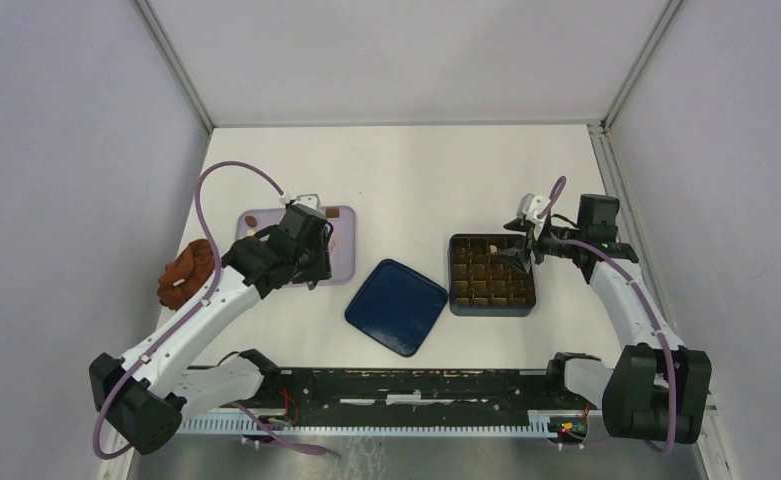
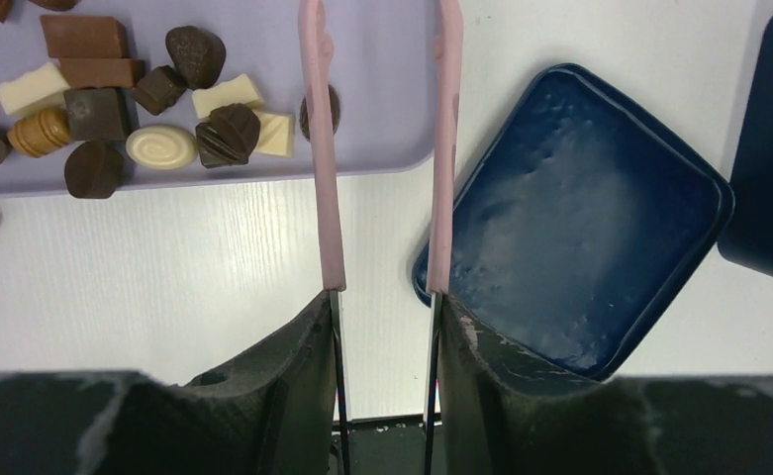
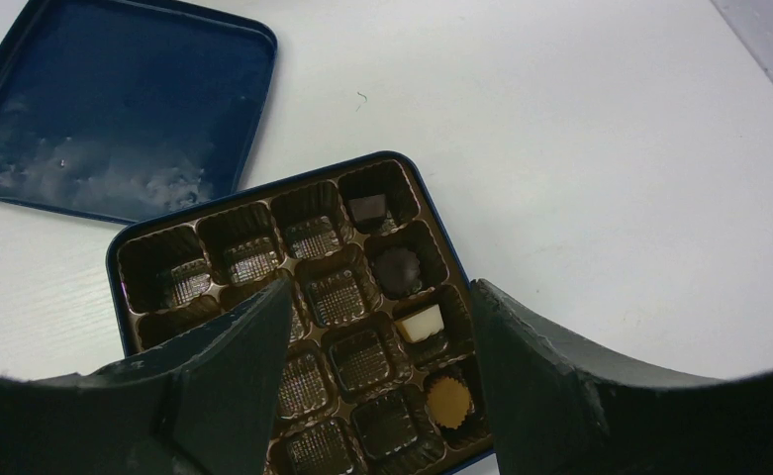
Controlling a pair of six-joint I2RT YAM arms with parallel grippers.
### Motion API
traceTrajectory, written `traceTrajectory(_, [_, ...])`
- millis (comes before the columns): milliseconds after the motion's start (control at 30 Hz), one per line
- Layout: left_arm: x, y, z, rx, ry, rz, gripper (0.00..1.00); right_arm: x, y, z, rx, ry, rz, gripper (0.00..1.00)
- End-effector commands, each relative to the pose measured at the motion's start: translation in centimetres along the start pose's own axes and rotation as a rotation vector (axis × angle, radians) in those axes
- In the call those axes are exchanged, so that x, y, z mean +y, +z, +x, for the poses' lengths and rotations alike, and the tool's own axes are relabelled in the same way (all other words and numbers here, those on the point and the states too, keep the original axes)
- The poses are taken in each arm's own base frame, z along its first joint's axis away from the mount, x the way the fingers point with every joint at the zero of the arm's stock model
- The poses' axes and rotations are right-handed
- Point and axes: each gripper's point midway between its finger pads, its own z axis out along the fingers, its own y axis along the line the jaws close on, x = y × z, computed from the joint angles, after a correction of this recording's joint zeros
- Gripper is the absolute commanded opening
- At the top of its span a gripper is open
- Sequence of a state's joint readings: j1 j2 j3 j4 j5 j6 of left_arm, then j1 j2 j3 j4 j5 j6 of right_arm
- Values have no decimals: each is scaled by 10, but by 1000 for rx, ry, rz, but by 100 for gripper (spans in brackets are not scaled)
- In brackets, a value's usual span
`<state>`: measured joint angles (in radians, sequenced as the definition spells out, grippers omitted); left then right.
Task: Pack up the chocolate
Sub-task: Place the clamp on the plate.
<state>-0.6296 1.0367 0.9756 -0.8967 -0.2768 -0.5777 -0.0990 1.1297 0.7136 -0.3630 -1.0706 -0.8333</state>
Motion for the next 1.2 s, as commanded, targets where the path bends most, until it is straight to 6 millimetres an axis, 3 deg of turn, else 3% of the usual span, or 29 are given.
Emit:
traceTrajectory(0, [0,13,2,68,58,30,45,-10,2,-7,25,-34,10,72])
traceTrajectory(167, [10,37,-4,116,90,-2,45,-10,5,-5,37,-33,7,72])
traceTrajectory(500, [20,100,-59,112,1,31,46,-10,7,-2,55,-33,7,72])
traceTrajectory(733, [27,128,-85,117,6,-11,47,-10,8,0,61,-33,1,72])
traceTrajectory(900, [25,141,-93,141,21,-16,48,-9,10,1,66,-35,-6,72])
traceTrajectory(1167, [23,155,-90,187,34,-16,50,-8,11,3,74,-36,-14,72])
